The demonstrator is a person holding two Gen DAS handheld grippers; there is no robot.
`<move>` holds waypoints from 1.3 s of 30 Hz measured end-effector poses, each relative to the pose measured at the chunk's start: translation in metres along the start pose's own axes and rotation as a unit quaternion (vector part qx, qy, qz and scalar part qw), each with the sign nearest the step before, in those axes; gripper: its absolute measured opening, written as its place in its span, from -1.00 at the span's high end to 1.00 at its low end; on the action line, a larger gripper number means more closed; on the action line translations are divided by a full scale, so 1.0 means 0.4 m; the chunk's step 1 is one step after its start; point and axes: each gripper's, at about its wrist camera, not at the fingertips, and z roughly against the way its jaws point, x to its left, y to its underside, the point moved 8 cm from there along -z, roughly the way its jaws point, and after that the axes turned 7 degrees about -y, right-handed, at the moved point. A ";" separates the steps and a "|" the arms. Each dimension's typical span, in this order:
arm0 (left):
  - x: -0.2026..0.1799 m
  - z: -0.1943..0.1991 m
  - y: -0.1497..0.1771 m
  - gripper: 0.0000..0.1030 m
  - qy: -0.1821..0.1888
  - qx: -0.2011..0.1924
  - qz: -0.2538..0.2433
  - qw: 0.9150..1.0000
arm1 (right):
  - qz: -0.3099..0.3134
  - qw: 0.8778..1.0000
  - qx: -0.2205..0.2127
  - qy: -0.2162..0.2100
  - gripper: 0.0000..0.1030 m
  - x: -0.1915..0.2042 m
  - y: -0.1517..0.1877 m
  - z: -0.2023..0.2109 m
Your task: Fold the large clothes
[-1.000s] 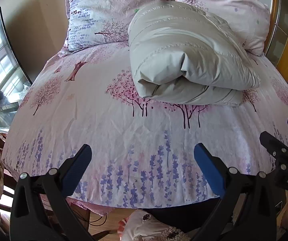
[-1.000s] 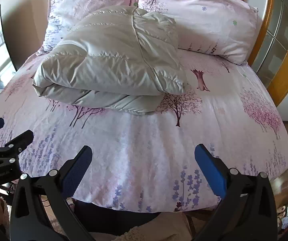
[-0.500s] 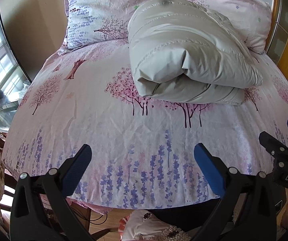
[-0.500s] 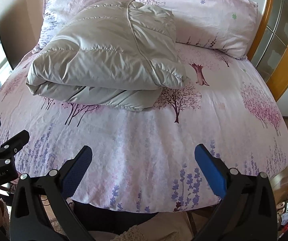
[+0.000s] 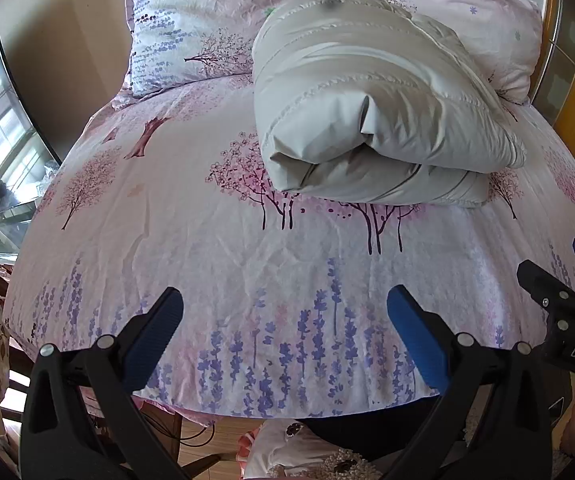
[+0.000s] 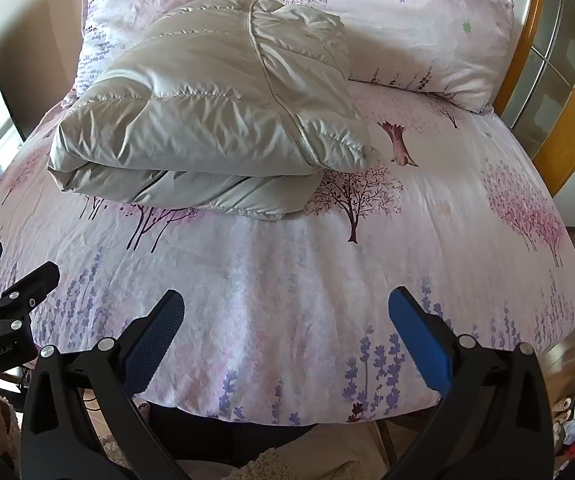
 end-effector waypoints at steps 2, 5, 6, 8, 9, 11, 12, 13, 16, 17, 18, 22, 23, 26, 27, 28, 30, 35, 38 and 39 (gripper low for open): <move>0.001 -0.001 0.000 -0.97 0.000 0.000 0.000 1.000 | 0.000 1.000 0.000 0.000 -0.97 -0.001 0.001 0.000; 0.002 -0.001 0.000 -0.97 0.000 0.001 0.001 1.000 | 0.000 1.000 0.000 0.000 -0.97 -0.001 0.000 0.000; 0.003 -0.001 0.000 -0.97 0.000 0.001 0.001 1.000 | -0.001 1.000 0.000 0.000 -0.97 -0.001 0.000 0.000; 0.004 -0.001 0.000 -0.97 0.000 0.000 0.001 1.000 | -0.001 1.000 0.000 0.000 -0.97 -0.001 0.000 0.000; 0.004 -0.001 0.000 -0.97 0.000 0.001 0.001 1.000 | -0.001 1.000 0.000 0.000 -0.97 -0.001 0.000 0.000; 0.004 -0.001 0.000 -0.97 0.001 0.001 0.001 1.000 | -0.003 1.000 0.001 0.000 -0.97 -0.001 0.000 -0.001; 0.004 -0.001 0.000 -0.97 0.001 0.001 0.001 1.000 | -0.003 1.000 0.001 0.000 -0.97 0.000 0.000 -0.002; 0.004 -0.001 0.000 -0.97 0.000 0.001 0.001 1.000 | -0.004 1.000 0.001 -0.001 -0.97 0.000 0.000 -0.002; 0.004 -0.002 0.001 -0.97 0.001 0.002 0.001 1.000 | -0.004 1.000 0.001 -0.001 -0.97 0.000 -0.001 -0.002; 0.004 -0.002 0.002 -0.97 0.001 0.002 0.001 1.000 | -0.004 1.000 0.001 -0.001 -0.97 0.000 0.000 -0.003; 0.004 -0.002 0.002 -0.97 0.001 0.003 0.000 1.000 | -0.004 1.000 0.001 -0.001 -0.97 0.000 0.000 -0.002; 0.004 -0.003 0.002 -0.97 0.001 0.002 0.001 1.000 | -0.007 1.000 0.002 -0.002 -0.97 0.000 0.001 -0.003; 0.004 -0.003 0.002 -0.97 0.001 0.003 0.001 1.000 | -0.007 1.000 0.002 -0.002 -0.97 0.001 0.001 -0.003; 0.004 -0.003 0.002 -0.97 0.001 0.003 0.001 1.000 | -0.008 1.000 0.002 -0.002 -0.97 0.001 0.001 -0.004; 0.004 -0.003 0.002 -0.97 0.001 0.003 0.001 1.000 | -0.008 1.000 0.002 -0.002 -0.97 0.000 0.001 -0.004; 0.004 -0.003 0.002 -0.97 0.001 0.003 0.001 1.000 | -0.008 1.000 0.002 -0.002 -0.97 0.000 0.001 -0.004; 0.003 -0.003 0.002 -0.97 0.001 0.003 0.001 1.000 | -0.008 1.000 0.002 -0.003 -0.97 0.000 0.002 -0.004; 0.003 -0.003 0.002 -0.97 0.001 0.003 0.001 1.000 | -0.008 1.000 0.003 -0.003 -0.97 -0.001 0.001 -0.005; 0.003 -0.003 0.002 -0.97 0.001 0.003 0.001 1.000 | -0.010 1.000 0.004 -0.003 -0.97 0.000 0.003 -0.006; 0.003 -0.004 0.002 -0.97 0.002 0.003 0.001 1.000 | -0.010 1.000 0.004 -0.003 -0.97 0.001 0.003 -0.006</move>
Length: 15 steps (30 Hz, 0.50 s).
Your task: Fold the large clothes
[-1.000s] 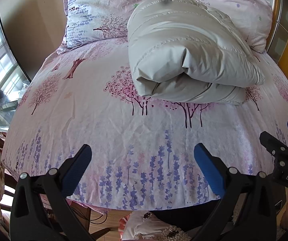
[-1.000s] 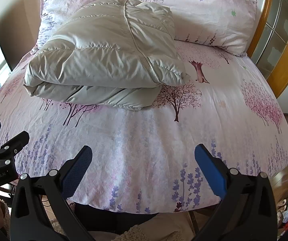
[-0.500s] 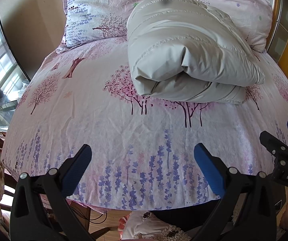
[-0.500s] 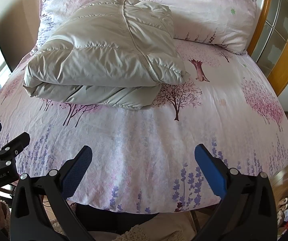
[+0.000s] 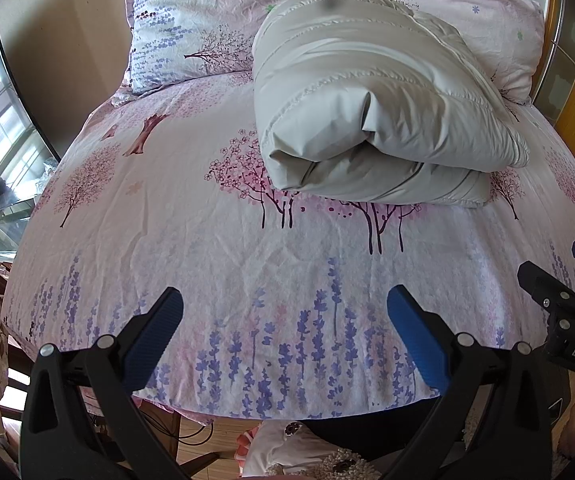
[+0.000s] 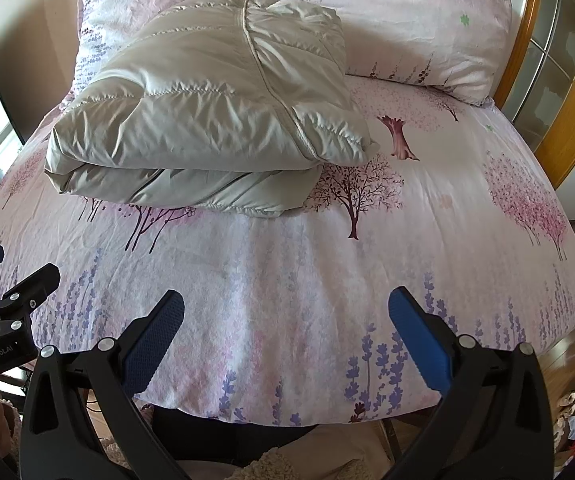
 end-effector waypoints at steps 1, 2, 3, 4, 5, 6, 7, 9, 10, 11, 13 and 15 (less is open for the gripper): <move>0.000 0.000 0.001 -0.97 0.000 0.000 0.000 1.000 | -0.001 1.000 0.000 0.000 -0.97 0.000 -0.001 0.000; 0.000 0.000 0.000 -0.97 0.000 0.000 0.000 1.000 | -0.001 1.000 -0.001 0.000 -0.97 0.000 0.000 0.001; 0.000 0.000 0.000 -0.97 0.000 0.000 0.000 1.000 | -0.001 1.000 -0.001 0.000 -0.97 -0.001 -0.001 0.000; 0.000 0.000 0.000 -0.97 0.000 0.000 0.000 1.000 | -0.001 1.000 0.000 0.000 -0.97 -0.001 -0.001 0.000; -0.001 -0.001 0.001 -0.97 0.000 0.000 0.000 1.000 | -0.001 1.000 0.000 0.000 -0.97 0.000 -0.001 0.000; -0.001 -0.001 0.001 -0.97 0.000 0.000 0.000 1.000 | -0.001 1.000 0.000 0.000 -0.97 0.000 0.000 0.000; -0.001 -0.002 0.001 -0.97 0.000 0.000 0.000 1.000 | -0.001 1.000 0.000 0.000 -0.97 0.000 0.000 0.000; -0.001 -0.001 0.000 -0.97 0.000 0.000 0.000 1.000 | -0.002 1.000 0.000 0.000 -0.97 0.000 0.000 0.001; -0.001 -0.001 0.000 -0.97 0.000 0.000 0.000 1.000 | -0.002 1.000 0.000 0.000 -0.97 -0.001 -0.001 0.000; 0.000 -0.001 0.000 -0.97 0.000 0.001 0.000 1.000 | -0.002 1.000 0.000 0.000 -0.97 -0.001 0.000 0.000; -0.001 -0.002 0.000 -0.97 0.001 0.001 0.000 1.000 | -0.002 1.000 0.001 0.000 -0.97 0.000 0.000 0.000; -0.003 -0.004 0.003 -0.97 0.001 0.001 -0.001 1.000 | -0.001 1.000 0.001 -0.001 -0.97 -0.002 0.000 -0.002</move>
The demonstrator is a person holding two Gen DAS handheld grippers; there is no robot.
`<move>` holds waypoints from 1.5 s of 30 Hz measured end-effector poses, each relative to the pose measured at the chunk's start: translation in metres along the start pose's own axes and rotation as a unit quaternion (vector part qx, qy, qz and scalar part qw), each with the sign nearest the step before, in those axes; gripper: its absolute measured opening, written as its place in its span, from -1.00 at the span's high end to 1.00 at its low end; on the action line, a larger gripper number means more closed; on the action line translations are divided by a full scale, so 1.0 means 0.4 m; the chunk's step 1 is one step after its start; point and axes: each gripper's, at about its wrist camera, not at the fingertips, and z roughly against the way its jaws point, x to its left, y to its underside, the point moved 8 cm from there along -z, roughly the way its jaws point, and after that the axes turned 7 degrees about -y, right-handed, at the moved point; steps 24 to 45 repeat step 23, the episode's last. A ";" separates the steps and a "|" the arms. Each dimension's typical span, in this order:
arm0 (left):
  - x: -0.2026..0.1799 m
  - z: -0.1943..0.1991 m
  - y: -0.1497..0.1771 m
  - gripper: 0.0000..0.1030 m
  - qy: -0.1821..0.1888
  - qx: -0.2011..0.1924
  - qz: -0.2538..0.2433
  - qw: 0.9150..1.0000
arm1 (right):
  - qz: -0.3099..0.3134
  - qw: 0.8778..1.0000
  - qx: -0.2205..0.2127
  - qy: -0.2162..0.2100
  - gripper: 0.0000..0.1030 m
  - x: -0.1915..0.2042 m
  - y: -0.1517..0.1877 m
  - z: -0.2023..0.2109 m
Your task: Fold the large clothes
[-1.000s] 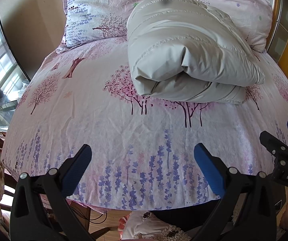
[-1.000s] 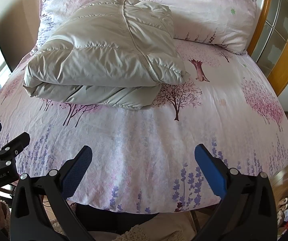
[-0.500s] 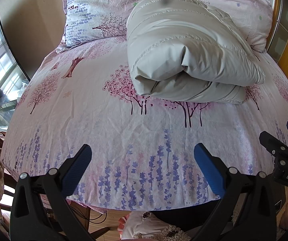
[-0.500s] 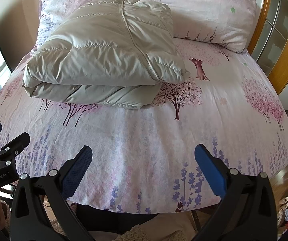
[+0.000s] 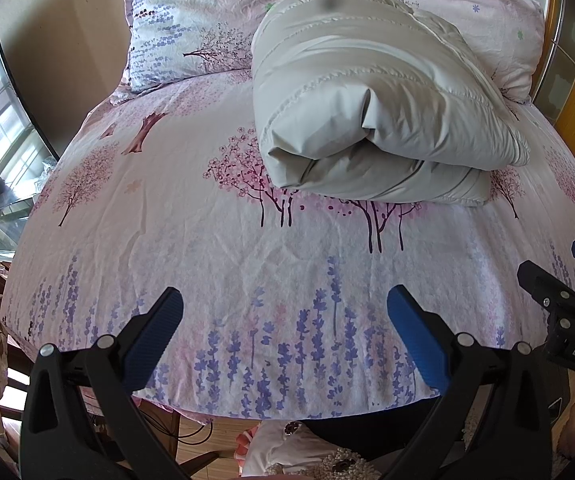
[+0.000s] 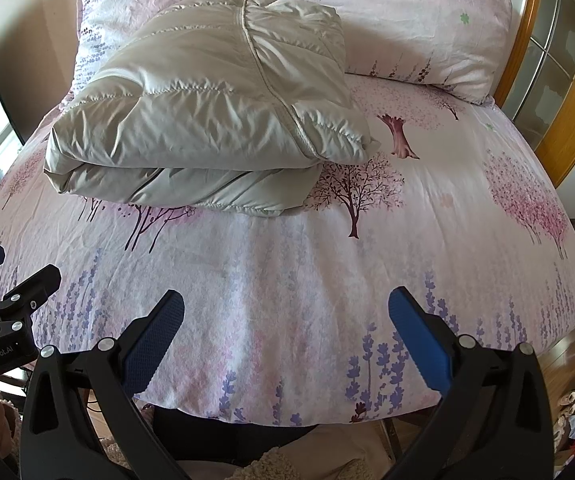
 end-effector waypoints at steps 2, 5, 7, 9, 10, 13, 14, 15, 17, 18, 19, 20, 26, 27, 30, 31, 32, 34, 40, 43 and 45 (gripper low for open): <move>0.000 0.000 0.001 -0.97 0.000 0.000 0.000 1.000 | 0.000 1.000 0.001 -0.001 -0.97 0.001 0.002 -0.002; -0.003 -0.003 0.004 -0.97 0.001 0.001 0.000 1.000 | -0.001 1.000 0.003 -0.002 -0.97 0.002 0.004 -0.004; -0.004 -0.005 0.004 -0.97 0.000 0.001 -0.001 1.000 | -0.002 1.000 0.003 -0.002 -0.97 0.002 0.004 -0.006; -0.004 -0.005 0.004 -0.97 -0.002 0.001 -0.001 1.000 | -0.002 1.000 0.003 -0.002 -0.97 0.002 0.004 -0.006; -0.004 -0.005 0.005 -0.97 -0.001 0.001 0.000 1.000 | -0.002 1.000 0.003 -0.003 -0.97 0.002 0.004 -0.006; -0.003 -0.006 0.004 -0.97 -0.002 0.001 -0.001 1.000 | -0.003 1.000 0.004 -0.003 -0.97 0.003 0.007 -0.007; -0.004 -0.006 0.005 -0.97 -0.001 0.000 -0.001 1.000 | -0.002 1.000 0.004 -0.003 -0.97 0.002 0.006 -0.007; -0.004 -0.005 0.004 -0.97 -0.001 0.000 -0.002 1.000 | -0.002 1.000 0.004 -0.003 -0.97 0.002 0.007 -0.007; -0.007 -0.003 0.005 -0.97 -0.001 -0.001 -0.005 1.000 | -0.002 1.000 0.003 -0.003 -0.97 0.003 0.007 -0.008; -0.007 -0.003 0.004 -0.97 0.000 -0.001 -0.006 1.000 | -0.003 1.000 0.003 -0.003 -0.97 0.003 0.008 -0.008; -0.007 -0.002 0.005 -0.97 0.000 -0.001 -0.006 1.000 | -0.003 1.000 0.004 -0.003 -0.97 0.002 0.008 -0.008; -0.007 -0.003 0.003 -0.97 0.000 -0.001 -0.006 1.000 | -0.003 1.000 0.004 -0.003 -0.97 0.002 0.008 -0.008; -0.005 -0.004 0.002 -0.97 0.001 0.001 -0.005 1.000 | -0.004 1.000 0.003 -0.003 -0.97 0.003 0.008 -0.008; -0.005 -0.004 0.002 -0.97 0.001 0.001 -0.005 1.000 | -0.004 1.000 0.003 -0.003 -0.97 0.003 0.008 -0.008; -0.005 -0.004 0.002 -0.97 0.001 0.001 -0.005 1.000 | -0.004 1.000 0.003 -0.003 -0.97 0.003 0.008 -0.008; -0.005 -0.004 0.002 -0.97 0.001 0.001 -0.005 1.000 | -0.004 1.000 0.003 -0.003 -0.97 0.003 0.008 -0.008; -0.005 -0.004 0.002 -0.97 0.001 0.001 -0.005 1.000 | -0.004 1.000 0.003 -0.003 -0.97 0.003 0.008 -0.008; -0.005 -0.004 0.002 -0.97 0.001 0.001 -0.005 1.000 | -0.004 1.000 0.003 -0.003 -0.97 0.003 0.008 -0.008; -0.005 -0.004 0.002 -0.97 0.001 0.001 -0.005 1.000 | -0.004 1.000 0.003 -0.003 -0.97 0.003 0.008 -0.008; -0.005 -0.004 0.002 -0.97 0.001 0.001 -0.005 1.000 | -0.004 1.000 0.003 -0.003 -0.97 0.003 0.008 -0.008; -0.005 -0.004 0.002 -0.97 0.001 0.001 -0.005 1.000 | -0.004 1.000 0.003 -0.003 -0.97 0.003 0.008 -0.008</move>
